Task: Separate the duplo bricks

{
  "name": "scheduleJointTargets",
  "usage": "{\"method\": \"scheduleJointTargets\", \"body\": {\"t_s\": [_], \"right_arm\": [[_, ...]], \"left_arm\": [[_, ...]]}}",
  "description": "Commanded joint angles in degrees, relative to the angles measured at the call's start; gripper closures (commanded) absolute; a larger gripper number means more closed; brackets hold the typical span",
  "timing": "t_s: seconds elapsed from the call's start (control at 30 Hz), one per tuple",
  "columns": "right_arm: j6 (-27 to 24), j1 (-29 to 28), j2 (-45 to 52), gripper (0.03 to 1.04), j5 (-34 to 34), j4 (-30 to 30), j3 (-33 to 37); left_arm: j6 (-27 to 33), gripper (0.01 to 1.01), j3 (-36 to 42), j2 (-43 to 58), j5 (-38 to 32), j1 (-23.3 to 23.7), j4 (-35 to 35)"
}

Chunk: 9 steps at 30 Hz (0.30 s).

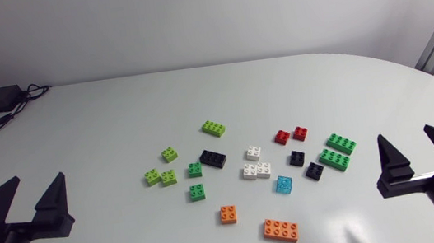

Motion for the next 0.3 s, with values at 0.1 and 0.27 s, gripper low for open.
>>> {"method": "scheduleJointTargets", "body": {"t_s": [0.1,0.27], "right_arm": [[-0.67,-0.31,-0.41,0.07,0.12,-0.82,-2.22],[-0.85,-0.31,-0.41,0.07,0.12,-0.82,-2.22]], "left_arm": [[-0.02,0.041,-1.30,-0.82,-0.06,-0.45,0.31],[-0.10,0.041,-1.30,-0.82,-0.06,-0.63,0.31]]}}
